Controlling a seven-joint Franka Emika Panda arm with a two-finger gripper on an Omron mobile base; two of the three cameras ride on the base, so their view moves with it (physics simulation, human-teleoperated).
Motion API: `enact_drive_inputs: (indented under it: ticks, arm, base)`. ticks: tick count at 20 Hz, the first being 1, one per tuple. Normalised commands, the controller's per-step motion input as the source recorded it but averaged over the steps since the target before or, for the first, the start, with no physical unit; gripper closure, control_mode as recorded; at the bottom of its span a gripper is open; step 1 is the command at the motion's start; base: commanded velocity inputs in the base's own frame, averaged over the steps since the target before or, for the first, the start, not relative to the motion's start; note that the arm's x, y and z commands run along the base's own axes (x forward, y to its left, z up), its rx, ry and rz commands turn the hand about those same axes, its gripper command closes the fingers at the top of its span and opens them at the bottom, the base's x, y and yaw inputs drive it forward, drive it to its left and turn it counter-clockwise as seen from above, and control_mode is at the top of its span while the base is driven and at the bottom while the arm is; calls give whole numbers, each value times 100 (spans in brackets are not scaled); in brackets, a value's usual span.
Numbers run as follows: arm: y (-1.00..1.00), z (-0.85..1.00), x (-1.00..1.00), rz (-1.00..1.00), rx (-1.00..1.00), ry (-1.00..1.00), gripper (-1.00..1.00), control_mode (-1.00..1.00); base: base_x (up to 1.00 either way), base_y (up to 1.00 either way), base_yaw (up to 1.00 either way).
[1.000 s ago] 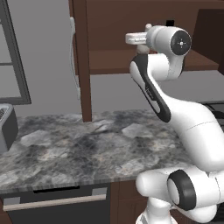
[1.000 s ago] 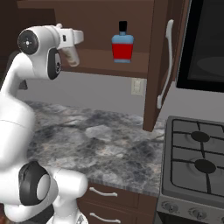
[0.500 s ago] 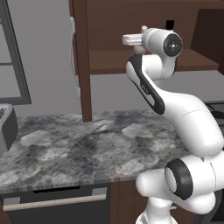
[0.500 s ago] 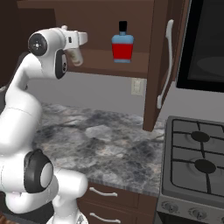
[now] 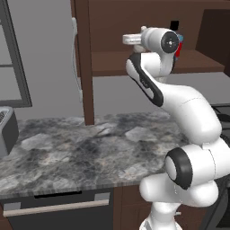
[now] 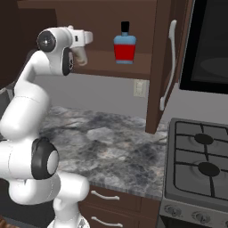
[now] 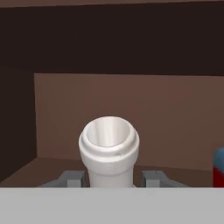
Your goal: Sort all alcoholic drinks to one cabinet, and non-alcoholic drinks to the other.
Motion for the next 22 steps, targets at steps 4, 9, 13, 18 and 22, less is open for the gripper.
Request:
enact_drive_inputs:
  ticks: [4, 9, 13, 18, 22]
  arm:
    - [4, -8, 46, 0, 0, 11, 100, -100]
    - [2, -15, 43, 0, 0, 2, 100, -100]
    - [0, -27, 42, -1, 0, 0, 100, -100]
    - [0, -27, 40, -1, 0, 0, 100, -100]
    - [0, -25, 37, -1, 0, 0, 100, -100]
  base:
    - [0, 0, 0]
    - [0, 0, 0]
    - [0, 0, 0]
    - [0, 0, 0]
    - [0, 0, 0]
